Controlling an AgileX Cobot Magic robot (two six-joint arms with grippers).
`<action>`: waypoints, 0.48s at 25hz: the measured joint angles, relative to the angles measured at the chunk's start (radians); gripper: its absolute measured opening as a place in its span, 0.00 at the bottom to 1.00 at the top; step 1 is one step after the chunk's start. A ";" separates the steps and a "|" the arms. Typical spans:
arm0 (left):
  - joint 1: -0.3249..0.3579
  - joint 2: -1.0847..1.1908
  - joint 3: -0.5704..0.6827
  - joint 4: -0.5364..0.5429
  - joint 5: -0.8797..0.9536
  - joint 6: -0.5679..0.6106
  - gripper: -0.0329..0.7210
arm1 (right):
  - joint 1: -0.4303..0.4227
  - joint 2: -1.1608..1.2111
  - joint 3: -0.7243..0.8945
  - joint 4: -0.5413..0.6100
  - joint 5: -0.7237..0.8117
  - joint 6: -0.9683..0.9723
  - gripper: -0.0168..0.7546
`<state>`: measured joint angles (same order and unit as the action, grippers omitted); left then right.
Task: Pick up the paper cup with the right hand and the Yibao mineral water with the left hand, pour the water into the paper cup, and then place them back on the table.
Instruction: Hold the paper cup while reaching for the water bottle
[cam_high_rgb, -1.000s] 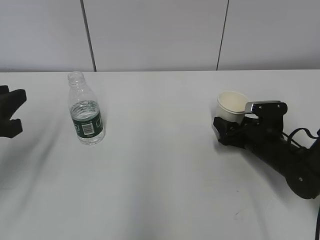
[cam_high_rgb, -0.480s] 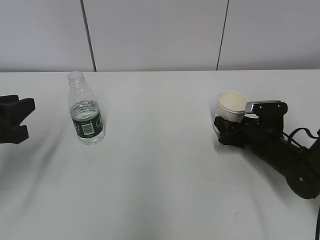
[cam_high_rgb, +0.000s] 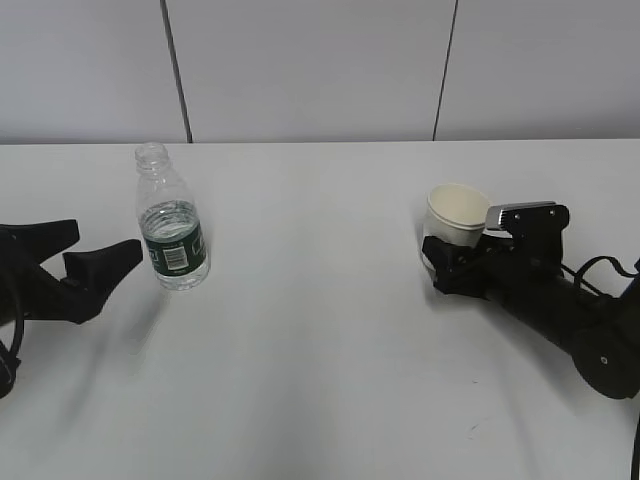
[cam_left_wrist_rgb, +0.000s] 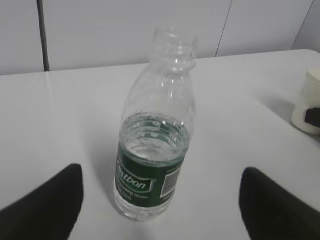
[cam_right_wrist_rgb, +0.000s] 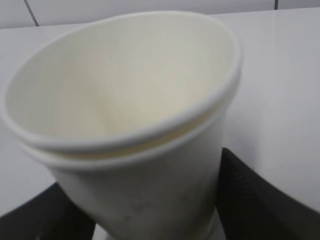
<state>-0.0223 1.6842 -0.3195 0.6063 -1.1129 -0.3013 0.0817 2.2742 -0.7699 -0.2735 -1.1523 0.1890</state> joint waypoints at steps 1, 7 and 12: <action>0.000 0.027 -0.007 0.001 -0.010 0.012 0.82 | 0.000 0.000 0.000 -0.001 0.000 0.000 0.68; 0.000 0.183 -0.103 0.002 -0.023 0.045 0.82 | 0.000 0.000 0.000 -0.034 0.000 0.000 0.68; 0.000 0.251 -0.190 0.017 -0.024 0.058 0.82 | 0.000 0.000 0.000 -0.048 -0.002 0.000 0.68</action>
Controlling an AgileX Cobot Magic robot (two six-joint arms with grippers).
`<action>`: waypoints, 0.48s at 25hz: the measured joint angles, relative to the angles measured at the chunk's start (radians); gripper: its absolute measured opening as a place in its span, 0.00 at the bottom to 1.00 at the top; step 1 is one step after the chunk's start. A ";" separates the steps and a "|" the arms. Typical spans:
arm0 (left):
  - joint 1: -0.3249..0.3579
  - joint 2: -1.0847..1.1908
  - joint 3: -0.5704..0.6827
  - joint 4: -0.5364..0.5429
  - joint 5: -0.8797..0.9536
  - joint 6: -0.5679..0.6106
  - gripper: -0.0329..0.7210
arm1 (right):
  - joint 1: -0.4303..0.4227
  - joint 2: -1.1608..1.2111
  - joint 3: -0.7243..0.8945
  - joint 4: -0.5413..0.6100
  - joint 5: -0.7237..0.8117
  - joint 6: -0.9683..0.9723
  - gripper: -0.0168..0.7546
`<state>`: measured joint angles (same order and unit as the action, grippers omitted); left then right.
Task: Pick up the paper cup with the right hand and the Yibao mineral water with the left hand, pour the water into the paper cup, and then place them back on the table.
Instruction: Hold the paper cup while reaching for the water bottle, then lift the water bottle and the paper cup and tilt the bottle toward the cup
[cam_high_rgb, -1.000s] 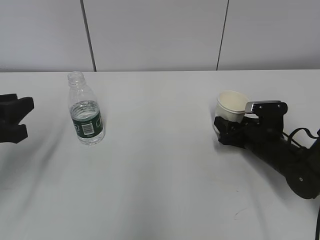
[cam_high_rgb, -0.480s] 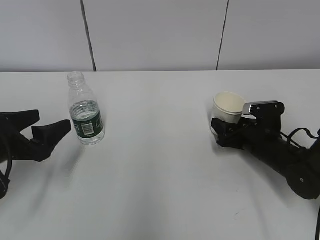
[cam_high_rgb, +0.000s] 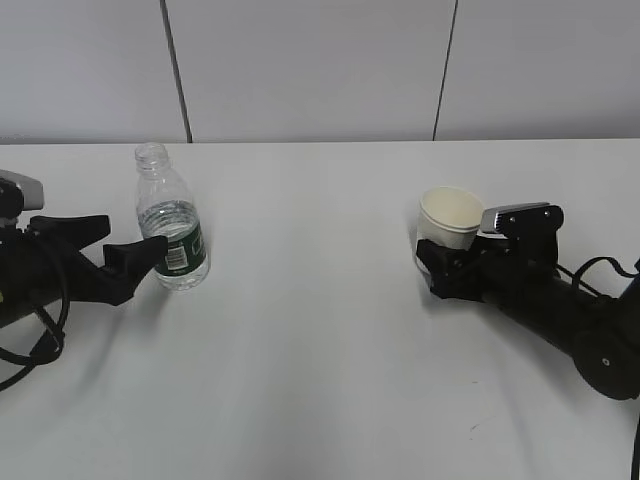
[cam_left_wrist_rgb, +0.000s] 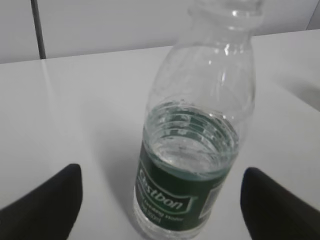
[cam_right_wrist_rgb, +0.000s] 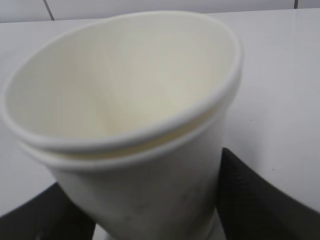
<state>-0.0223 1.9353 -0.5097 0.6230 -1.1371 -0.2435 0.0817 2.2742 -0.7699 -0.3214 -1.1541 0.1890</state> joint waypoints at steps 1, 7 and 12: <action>0.000 0.009 -0.014 0.010 0.000 0.000 0.82 | 0.000 0.000 0.000 -0.002 0.000 0.000 0.68; -0.032 0.047 -0.075 0.031 0.000 -0.016 0.82 | 0.000 0.000 0.000 -0.004 0.000 0.000 0.68; -0.078 0.086 -0.150 0.006 -0.003 -0.016 0.82 | 0.000 0.000 0.000 -0.004 0.000 0.000 0.68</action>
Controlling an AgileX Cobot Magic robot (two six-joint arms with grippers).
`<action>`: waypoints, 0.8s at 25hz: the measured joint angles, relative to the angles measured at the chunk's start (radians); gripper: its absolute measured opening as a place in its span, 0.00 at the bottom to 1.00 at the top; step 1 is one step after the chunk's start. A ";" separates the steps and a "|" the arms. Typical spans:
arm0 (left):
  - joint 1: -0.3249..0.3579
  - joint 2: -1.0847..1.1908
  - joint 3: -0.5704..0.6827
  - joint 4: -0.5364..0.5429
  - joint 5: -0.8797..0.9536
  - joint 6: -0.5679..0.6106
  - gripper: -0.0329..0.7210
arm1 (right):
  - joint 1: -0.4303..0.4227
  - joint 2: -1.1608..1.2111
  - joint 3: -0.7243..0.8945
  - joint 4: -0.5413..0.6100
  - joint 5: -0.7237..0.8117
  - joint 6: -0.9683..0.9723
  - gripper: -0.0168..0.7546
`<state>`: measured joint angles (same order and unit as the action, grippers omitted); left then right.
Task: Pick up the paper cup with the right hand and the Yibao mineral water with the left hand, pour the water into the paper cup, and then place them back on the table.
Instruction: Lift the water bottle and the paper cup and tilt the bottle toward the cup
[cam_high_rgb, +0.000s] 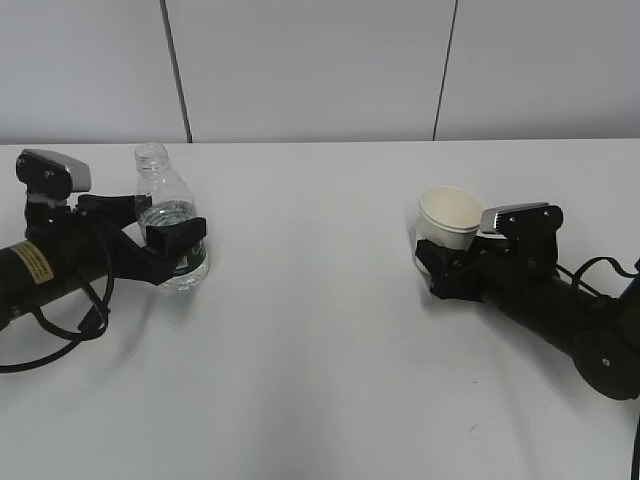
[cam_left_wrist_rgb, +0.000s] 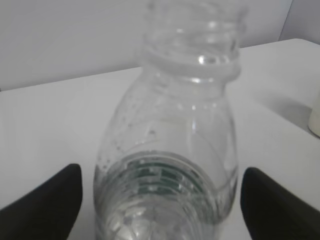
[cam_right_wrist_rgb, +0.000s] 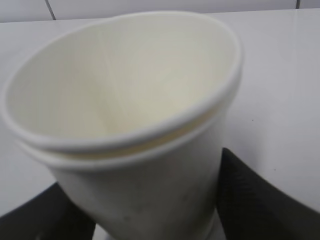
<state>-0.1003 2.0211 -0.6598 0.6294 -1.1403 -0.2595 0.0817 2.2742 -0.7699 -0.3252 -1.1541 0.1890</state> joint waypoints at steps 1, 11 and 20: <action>-0.005 0.011 -0.015 -0.002 0.000 0.000 0.82 | 0.000 0.000 0.000 0.000 0.000 0.000 0.68; -0.026 0.080 -0.075 -0.033 0.001 -0.001 0.75 | 0.000 0.000 0.000 0.000 0.000 0.000 0.68; -0.026 0.080 -0.075 -0.047 0.000 -0.001 0.54 | 0.000 0.000 0.000 -0.012 0.000 0.000 0.68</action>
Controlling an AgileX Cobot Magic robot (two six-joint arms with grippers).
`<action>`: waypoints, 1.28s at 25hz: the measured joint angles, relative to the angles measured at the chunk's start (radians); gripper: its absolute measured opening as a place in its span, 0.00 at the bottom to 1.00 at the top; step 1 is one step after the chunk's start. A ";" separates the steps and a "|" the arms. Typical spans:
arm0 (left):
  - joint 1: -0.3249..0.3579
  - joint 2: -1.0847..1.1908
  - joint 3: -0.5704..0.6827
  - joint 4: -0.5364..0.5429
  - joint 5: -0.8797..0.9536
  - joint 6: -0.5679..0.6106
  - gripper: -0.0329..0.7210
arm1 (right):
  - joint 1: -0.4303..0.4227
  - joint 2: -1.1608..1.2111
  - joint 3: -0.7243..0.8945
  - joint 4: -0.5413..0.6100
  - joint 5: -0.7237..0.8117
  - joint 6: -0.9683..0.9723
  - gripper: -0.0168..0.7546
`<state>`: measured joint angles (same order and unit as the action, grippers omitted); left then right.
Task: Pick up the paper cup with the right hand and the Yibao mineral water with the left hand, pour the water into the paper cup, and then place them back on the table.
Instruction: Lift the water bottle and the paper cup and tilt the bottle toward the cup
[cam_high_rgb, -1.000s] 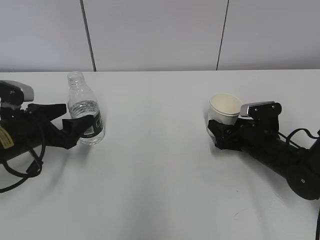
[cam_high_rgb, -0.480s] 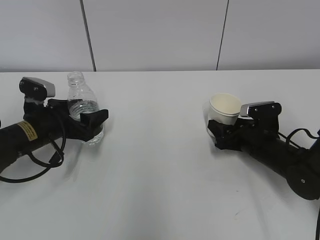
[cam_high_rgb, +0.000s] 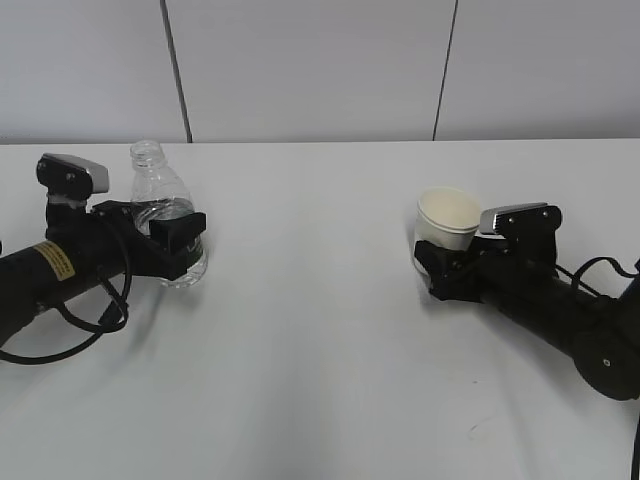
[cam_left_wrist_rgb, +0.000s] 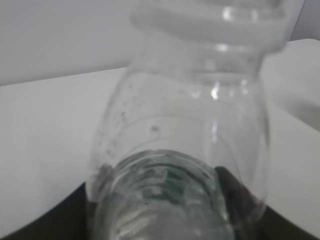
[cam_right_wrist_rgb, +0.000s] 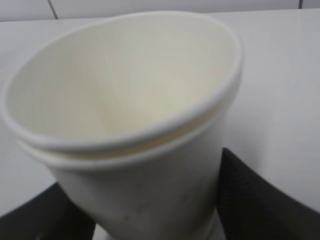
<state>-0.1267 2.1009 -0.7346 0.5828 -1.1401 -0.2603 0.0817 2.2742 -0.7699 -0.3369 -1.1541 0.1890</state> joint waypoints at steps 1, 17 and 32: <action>0.000 0.000 0.000 0.001 0.000 0.000 0.54 | 0.000 0.000 0.000 -0.006 0.000 0.000 0.68; 0.000 -0.002 -0.001 0.035 0.003 -0.001 0.54 | 0.000 -0.026 0.000 -0.273 0.001 0.027 0.68; -0.010 -0.168 -0.001 0.136 0.221 -0.003 0.54 | 0.053 -0.035 -0.103 -0.515 0.015 0.193 0.68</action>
<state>-0.1364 1.9330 -0.7358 0.7191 -0.9193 -0.2636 0.1345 2.2397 -0.8730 -0.8518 -1.1390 0.3816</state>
